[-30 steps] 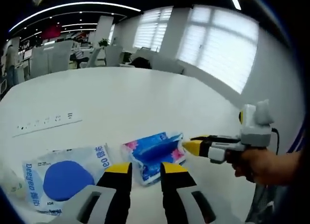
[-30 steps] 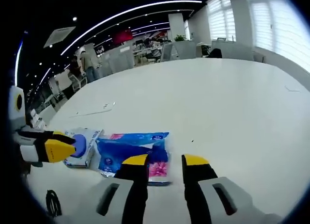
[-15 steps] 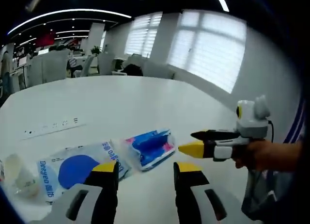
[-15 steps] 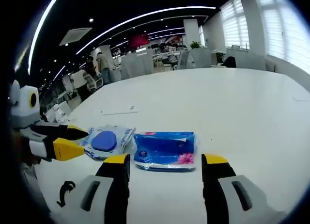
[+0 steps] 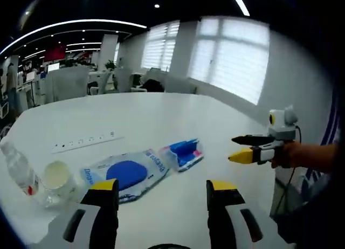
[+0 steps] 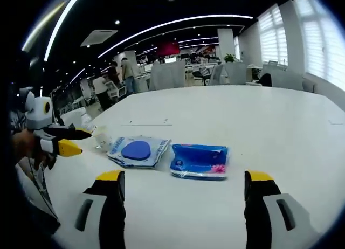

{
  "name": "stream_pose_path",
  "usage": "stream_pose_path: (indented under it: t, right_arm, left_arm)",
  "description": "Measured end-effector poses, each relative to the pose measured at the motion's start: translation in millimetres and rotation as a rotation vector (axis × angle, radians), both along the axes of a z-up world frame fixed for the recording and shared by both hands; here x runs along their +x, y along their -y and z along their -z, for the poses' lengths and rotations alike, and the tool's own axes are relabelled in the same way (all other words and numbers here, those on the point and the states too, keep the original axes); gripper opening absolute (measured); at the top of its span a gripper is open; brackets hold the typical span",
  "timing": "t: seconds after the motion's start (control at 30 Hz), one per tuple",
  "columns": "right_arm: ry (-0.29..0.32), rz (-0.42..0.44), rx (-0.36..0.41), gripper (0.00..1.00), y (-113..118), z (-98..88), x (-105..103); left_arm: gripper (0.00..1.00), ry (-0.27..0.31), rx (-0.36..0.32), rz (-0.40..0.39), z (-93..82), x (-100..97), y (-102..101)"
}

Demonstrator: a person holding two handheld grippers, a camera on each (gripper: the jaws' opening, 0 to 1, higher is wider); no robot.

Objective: Arrange the tabletop items into an orderly group along one side of the table until the central work area is clear of visible clutter.

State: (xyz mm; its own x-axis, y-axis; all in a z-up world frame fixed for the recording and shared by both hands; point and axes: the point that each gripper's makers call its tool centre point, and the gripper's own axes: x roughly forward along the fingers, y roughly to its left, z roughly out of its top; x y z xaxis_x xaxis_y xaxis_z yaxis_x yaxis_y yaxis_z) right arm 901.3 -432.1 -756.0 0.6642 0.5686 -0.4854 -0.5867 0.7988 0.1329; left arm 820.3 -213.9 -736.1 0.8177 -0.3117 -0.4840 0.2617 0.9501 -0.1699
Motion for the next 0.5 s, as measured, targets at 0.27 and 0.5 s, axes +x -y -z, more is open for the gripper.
stream_pose_path:
  t: [0.27, 0.5]
  right_arm:
    - [0.009, 0.06, 0.06, 1.0, 10, -18.3, -17]
    - [0.038, 0.056, 0.049, 1.0, 17, -25.4, -33]
  left_arm:
    - [0.77, 0.04, -0.023, -0.034, -15.8, -36.4, -44]
    - [0.84, 0.066, -0.041, -0.021, -23.8, -65.2, -53]
